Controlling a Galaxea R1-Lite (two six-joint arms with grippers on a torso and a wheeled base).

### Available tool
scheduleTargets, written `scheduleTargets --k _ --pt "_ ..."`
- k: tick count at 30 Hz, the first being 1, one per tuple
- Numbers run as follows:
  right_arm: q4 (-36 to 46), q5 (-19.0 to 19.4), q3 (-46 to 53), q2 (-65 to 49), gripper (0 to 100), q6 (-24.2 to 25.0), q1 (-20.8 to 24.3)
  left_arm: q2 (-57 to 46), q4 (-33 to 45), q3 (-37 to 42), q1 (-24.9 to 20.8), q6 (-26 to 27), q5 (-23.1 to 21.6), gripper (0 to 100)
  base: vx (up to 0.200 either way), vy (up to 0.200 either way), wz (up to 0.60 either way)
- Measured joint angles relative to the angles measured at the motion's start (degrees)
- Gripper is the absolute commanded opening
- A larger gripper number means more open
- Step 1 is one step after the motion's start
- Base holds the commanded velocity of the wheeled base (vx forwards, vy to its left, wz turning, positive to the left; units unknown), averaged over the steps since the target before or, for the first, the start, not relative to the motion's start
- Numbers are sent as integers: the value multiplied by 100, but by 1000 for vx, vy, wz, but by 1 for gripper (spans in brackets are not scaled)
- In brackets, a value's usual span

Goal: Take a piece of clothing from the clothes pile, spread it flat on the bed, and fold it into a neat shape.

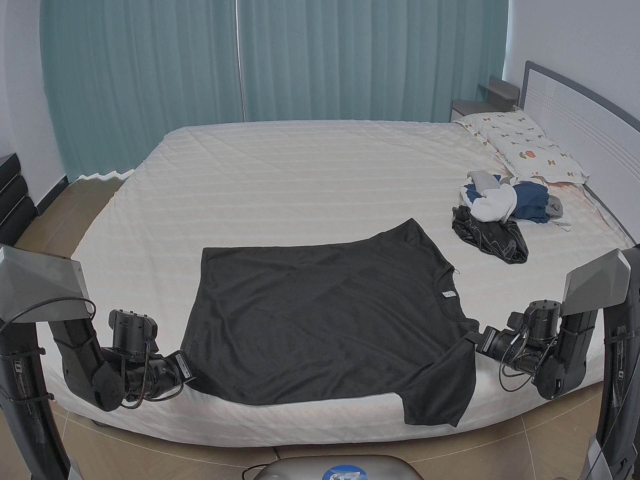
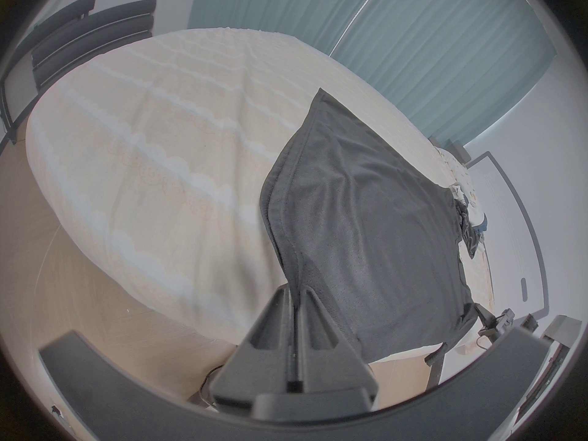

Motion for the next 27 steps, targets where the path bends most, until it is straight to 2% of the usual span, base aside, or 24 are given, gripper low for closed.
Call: scheduleTargets --k 12,13,20,27 --pt "884 2 -1290 0 0 -229 69 -21 -7 -124 7 -380 0 0 0 0 0" --pt "1029 2 -1384 0 100 -246 73 -20 -9 -140 11 -400 0 0 0 0 0" --pt "1262 35 -1635 15 100 -276 59 13 -9 -206 55 -428 -4 0 0 0 0" --pt "1250 257 -1239 -179 100 -284 -272 33 -9 -234 91 -428 -6 0 0 0 0"
